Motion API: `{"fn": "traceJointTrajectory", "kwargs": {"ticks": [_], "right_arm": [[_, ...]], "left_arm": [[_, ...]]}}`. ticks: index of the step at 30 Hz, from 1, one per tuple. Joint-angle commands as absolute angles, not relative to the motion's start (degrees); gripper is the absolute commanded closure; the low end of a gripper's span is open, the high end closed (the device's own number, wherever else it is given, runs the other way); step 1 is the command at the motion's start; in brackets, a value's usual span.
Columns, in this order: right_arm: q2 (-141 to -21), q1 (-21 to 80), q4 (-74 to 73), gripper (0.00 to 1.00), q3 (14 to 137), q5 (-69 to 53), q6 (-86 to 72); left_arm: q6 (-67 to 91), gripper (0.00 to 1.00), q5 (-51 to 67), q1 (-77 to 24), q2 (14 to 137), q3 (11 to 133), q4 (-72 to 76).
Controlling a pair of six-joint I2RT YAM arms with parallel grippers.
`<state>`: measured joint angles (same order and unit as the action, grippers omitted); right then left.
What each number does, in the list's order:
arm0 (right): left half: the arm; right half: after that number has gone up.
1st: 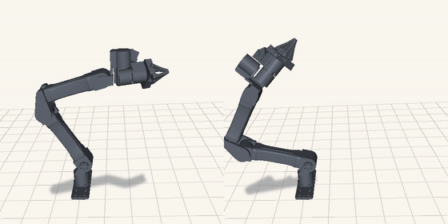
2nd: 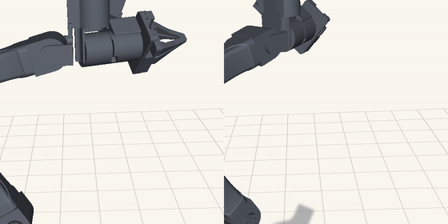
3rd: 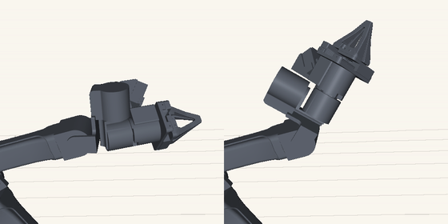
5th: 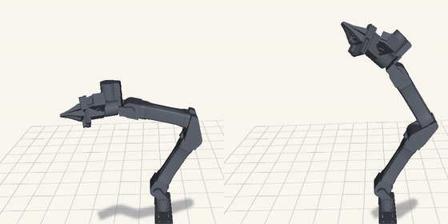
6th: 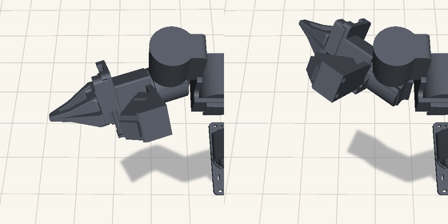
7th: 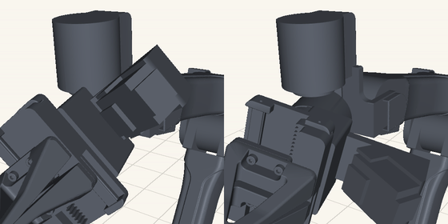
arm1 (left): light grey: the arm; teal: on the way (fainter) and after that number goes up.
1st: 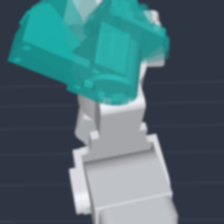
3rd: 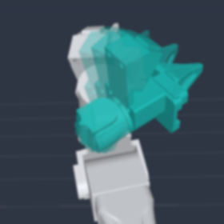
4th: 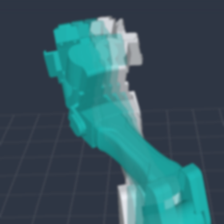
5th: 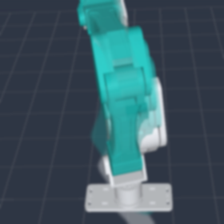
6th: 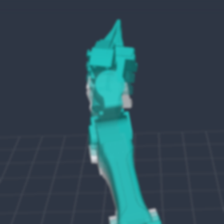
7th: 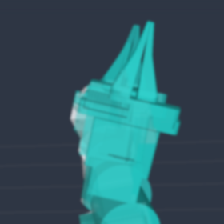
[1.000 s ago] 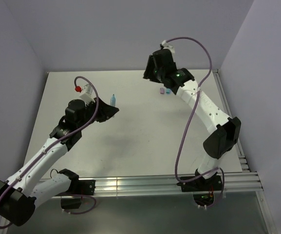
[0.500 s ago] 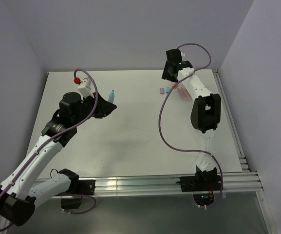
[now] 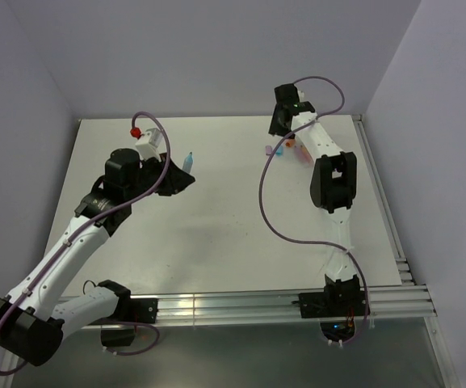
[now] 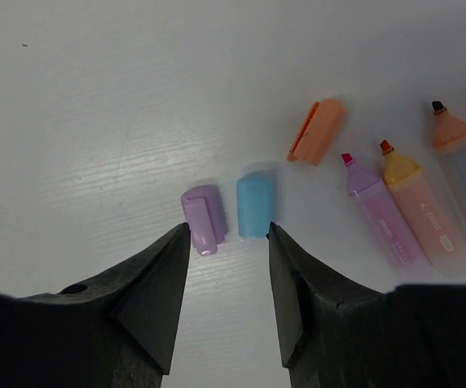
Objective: Insert the pens into the pen caps
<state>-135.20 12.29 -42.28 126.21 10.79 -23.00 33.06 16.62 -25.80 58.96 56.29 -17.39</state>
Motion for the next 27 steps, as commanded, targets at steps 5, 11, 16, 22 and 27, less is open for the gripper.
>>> {"fn": "traceJointTrajectory", "kwargs": {"ticks": [5, 11, 16, 22, 27], "right_arm": [[-137.8, 11.3, -43.7, 0.49, 129.6, 9.9, -22.4], [-139.4, 10.8, -43.6, 0.49, 129.4, 9.1, -22.4], [-141.0, 10.8, -44.4, 0.49, 130.9, 9.0, -22.1], [-141.9, 10.5, -44.5, 0.49, 131.7, 8.9, -22.1], [-143.3, 10.5, -45.5, 0.49, 133.3, 8.3, -22.1]], "left_arm": [[31.7, 1.0, 19.5, -24.9, 59.5, 57.7, -15.3], [31.9, 1.0, 20.3, -24.5, 59.9, 57.2, -14.7], [32.1, 1.0, 20.8, -24.1, 60.0, 56.6, -14.2], [32.3, 1.0, 21.7, -23.8, 60.4, 55.9, -13.6], [32.3, 1.0, 22.1, -23.6, 60.5, 55.7, -13.4]]}}
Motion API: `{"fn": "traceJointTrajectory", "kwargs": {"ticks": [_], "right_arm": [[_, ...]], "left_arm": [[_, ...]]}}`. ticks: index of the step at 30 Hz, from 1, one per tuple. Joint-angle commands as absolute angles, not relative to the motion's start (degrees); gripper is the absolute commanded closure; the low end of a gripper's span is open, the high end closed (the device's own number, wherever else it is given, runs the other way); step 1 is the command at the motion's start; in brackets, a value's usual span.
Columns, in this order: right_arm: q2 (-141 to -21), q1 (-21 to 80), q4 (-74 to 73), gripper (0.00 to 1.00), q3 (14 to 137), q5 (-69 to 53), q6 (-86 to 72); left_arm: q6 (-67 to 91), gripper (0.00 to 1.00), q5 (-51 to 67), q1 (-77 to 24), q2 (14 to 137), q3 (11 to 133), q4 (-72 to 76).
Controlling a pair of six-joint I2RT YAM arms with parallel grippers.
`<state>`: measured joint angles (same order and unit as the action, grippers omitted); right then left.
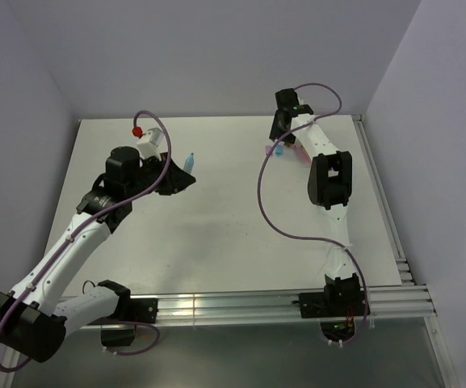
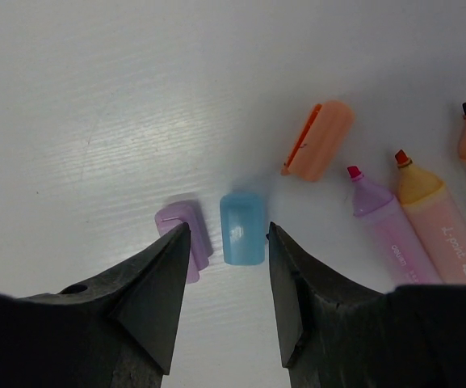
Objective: Insert the pens into the pen caps
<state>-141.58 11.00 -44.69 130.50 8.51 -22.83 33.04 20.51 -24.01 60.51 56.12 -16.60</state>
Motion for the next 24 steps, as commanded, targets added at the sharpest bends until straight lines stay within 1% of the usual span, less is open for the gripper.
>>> {"fn": "traceJointTrajectory", "kwargs": {"ticks": [1, 24], "right_arm": [[-143.6, 10.5, -45.5, 0.49, 133.6, 8.3, -22.1], [-146.7, 10.0, -47.1, 0.49, 137.3, 7.6, -22.3]], "left_arm": [[32.3, 1.0, 22.1, -23.6, 60.6, 55.6, -13.4], [32.8, 1.0, 23.8, -22.9, 62.1, 55.7, -13.0]]}}
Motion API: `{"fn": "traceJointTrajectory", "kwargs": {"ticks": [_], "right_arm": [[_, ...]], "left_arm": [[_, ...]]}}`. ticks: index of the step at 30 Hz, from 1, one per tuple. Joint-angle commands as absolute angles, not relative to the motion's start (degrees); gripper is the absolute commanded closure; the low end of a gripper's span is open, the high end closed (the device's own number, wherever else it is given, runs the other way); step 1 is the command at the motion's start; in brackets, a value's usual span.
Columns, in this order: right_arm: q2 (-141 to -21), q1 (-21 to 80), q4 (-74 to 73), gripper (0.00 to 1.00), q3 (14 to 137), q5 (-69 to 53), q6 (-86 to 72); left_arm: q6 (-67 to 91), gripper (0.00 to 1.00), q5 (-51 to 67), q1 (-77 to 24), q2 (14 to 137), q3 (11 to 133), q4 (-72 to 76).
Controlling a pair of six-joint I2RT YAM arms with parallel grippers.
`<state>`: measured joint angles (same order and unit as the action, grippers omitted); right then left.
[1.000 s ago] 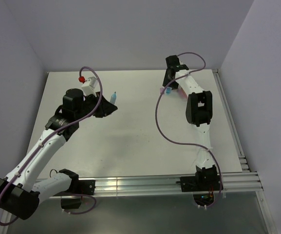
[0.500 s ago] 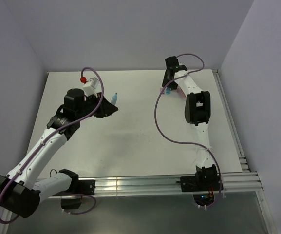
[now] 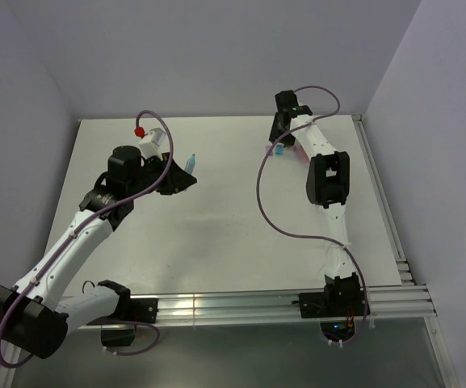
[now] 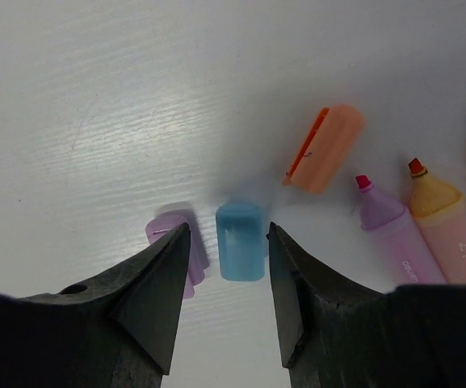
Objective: Insert the pens into the pen caps
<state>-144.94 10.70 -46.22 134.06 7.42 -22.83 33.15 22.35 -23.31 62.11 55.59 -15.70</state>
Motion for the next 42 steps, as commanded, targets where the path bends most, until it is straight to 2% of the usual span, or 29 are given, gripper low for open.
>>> {"fn": "traceJointTrajectory", "kwargs": {"ticks": [1, 10, 20, 26, 27, 28, 32, 42], "right_arm": [[-146.7, 10.1, -47.1, 0.48, 137.2, 7.6, -22.4], [-147.7, 10.0, -48.5, 0.49, 138.6, 6.8, -22.5], [-147.7, 9.9, -49.0, 0.53, 138.0, 6.4, -22.7], [-147.7, 9.8, -49.0, 0.7, 137.9, 6.2, -22.8], [-147.7, 9.8, -49.1, 0.74, 137.8, 6.2, -22.8], [-147.4, 9.8, -49.0, 0.82, 137.6, 6.1, -22.8], [-145.0, 9.8, -47.2, 1.0, 133.2, 6.3, -23.1], [-132.1, 9.9, -41.3, 1.0, 121.0, 7.8, -24.2]], "left_arm": [[32.8, 1.0, 23.8, -22.9, 62.2, 55.7, -12.9], [33.0, 1.0, 24.3, -22.9, 62.5, 55.8, -12.9], [33.1, 1.0, 24.8, -22.9, 62.3, 55.5, -12.7], [33.0, 1.0, 24.5, -22.9, 62.1, 55.3, -12.8], [33.0, 1.0, 24.5, -22.9, 62.1, 55.3, -12.8], [33.2, 1.0, 24.5, -22.9, 62.1, 55.4, -12.6], [33.3, 1.0, 24.8, -22.9, 62.1, 55.1, -12.3], [34.5, 1.0, 27.2, -22.7, 61.5, 54.1, -9.4]]}}
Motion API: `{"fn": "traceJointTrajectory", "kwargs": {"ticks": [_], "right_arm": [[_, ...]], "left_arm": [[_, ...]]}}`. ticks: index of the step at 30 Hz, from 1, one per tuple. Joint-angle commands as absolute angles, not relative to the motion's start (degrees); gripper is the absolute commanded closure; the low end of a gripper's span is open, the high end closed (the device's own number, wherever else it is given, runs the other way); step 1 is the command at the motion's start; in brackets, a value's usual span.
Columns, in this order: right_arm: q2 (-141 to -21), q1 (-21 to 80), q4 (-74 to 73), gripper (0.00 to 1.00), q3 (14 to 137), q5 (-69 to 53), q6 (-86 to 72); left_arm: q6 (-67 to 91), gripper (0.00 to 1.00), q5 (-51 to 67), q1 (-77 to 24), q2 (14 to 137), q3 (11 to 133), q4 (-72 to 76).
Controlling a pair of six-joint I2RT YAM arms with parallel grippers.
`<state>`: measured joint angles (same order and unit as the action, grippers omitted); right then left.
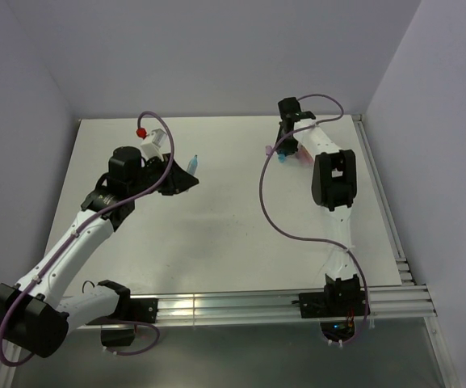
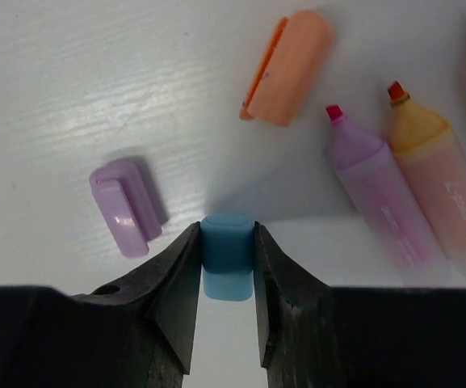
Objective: Insert the pens into the pen caps
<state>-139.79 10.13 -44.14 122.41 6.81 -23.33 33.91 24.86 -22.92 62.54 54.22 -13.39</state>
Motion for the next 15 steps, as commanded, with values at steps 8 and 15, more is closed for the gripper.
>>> {"fn": "traceJointTrajectory", "kwargs": {"ticks": [8, 15], "right_arm": [[-110.5, 11.7, -31.8, 1.0, 100.1, 6.6, -27.2], [-97.1, 19.2, -27.0, 1.0, 93.4, 4.1, -29.5]], "left_arm": [[36.0, 1.0, 32.7, -23.0, 63.0, 51.9, -1.3], [36.9, 1.0, 30.4, -27.4, 67.1, 52.9, 8.6]]}}
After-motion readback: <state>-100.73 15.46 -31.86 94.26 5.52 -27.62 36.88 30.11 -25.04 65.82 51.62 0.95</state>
